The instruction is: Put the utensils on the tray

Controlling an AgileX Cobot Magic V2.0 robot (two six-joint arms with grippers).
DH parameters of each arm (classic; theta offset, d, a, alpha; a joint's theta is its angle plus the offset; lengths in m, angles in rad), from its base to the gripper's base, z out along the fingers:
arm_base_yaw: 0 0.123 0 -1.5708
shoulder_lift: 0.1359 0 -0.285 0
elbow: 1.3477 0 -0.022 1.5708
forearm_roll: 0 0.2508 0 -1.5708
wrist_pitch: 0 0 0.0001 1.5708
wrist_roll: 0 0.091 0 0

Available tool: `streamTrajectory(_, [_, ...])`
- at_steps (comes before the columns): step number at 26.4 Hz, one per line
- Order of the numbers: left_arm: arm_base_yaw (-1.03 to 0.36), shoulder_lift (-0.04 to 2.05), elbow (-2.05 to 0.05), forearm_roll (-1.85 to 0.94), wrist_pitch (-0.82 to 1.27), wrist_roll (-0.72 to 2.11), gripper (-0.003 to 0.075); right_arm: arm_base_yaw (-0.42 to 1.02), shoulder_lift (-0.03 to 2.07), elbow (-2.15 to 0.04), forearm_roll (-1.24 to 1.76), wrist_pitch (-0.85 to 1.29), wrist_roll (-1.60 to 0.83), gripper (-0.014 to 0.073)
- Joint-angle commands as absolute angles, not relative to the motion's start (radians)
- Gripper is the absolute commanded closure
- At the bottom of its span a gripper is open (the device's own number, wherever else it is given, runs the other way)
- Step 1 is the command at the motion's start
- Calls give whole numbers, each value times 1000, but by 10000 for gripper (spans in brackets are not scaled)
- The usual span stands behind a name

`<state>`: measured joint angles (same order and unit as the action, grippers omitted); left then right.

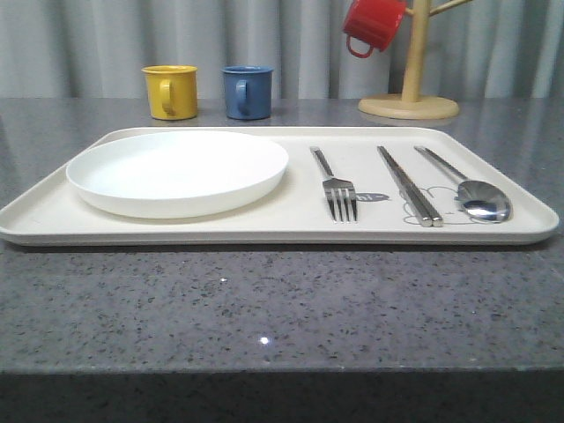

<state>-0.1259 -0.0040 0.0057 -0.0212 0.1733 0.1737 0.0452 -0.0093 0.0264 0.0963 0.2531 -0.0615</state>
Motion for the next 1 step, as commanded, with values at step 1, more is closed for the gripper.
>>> streamTrajectory(1, [-123, -28, 9, -27, 88, 165, 739, 38, -27, 25, 100, 168, -70, 712])
